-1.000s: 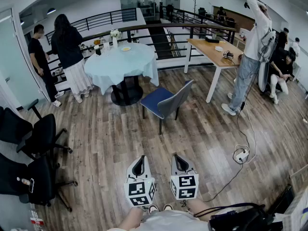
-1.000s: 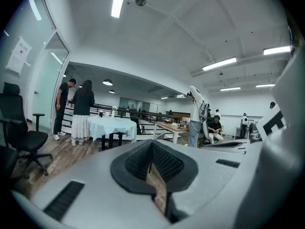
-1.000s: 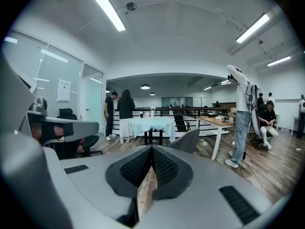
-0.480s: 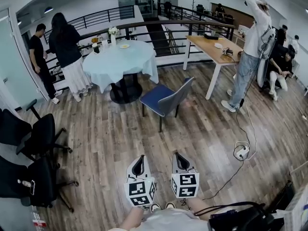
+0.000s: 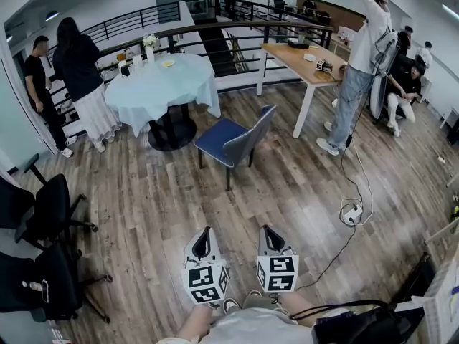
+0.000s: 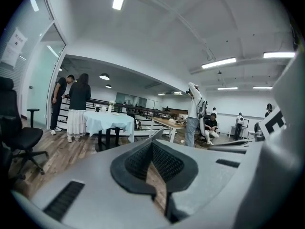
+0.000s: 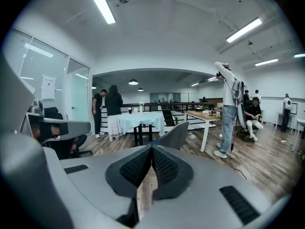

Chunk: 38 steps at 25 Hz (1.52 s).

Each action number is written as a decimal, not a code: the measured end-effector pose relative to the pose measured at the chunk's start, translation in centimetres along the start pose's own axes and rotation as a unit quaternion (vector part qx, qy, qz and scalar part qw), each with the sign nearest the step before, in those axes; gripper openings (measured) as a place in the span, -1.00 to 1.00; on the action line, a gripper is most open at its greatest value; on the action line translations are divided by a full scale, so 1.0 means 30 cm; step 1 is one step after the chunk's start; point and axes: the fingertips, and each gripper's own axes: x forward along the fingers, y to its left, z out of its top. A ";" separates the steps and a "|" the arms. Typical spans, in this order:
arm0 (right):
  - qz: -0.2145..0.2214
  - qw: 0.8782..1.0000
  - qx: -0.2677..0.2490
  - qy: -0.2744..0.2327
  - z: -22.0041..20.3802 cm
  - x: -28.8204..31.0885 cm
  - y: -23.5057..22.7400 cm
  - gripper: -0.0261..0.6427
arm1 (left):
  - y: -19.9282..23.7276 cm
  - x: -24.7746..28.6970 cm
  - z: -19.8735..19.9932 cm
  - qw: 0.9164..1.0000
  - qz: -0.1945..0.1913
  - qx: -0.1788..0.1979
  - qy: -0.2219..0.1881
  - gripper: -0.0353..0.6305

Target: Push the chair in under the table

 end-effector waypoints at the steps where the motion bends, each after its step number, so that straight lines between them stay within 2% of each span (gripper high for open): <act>1: -0.005 1.000 0.003 0.003 -0.006 0.002 -0.009 -0.87 | -0.002 0.008 -0.005 1.000 -0.003 0.001 0.004 -0.90; 7: -0.019 1.000 0.010 0.018 -0.023 0.037 -0.069 -0.87 | -0.042 0.077 -0.013 1.000 -0.016 0.006 0.015 -0.90; 16: -0.008 1.000 0.009 0.022 0.032 0.200 -0.176 -0.87 | -0.065 0.261 0.015 1.000 -0.004 0.011 0.019 -0.90; 25: 0.005 1.000 0.010 0.021 0.120 0.364 -0.339 -0.87 | -0.136 0.482 0.080 1.000 0.005 0.017 0.017 -0.90; 38: 0.019 0.999 0.026 0.038 0.141 0.520 -0.589 -0.87 | -0.276 0.757 0.094 0.999 0.008 0.024 0.027 -0.90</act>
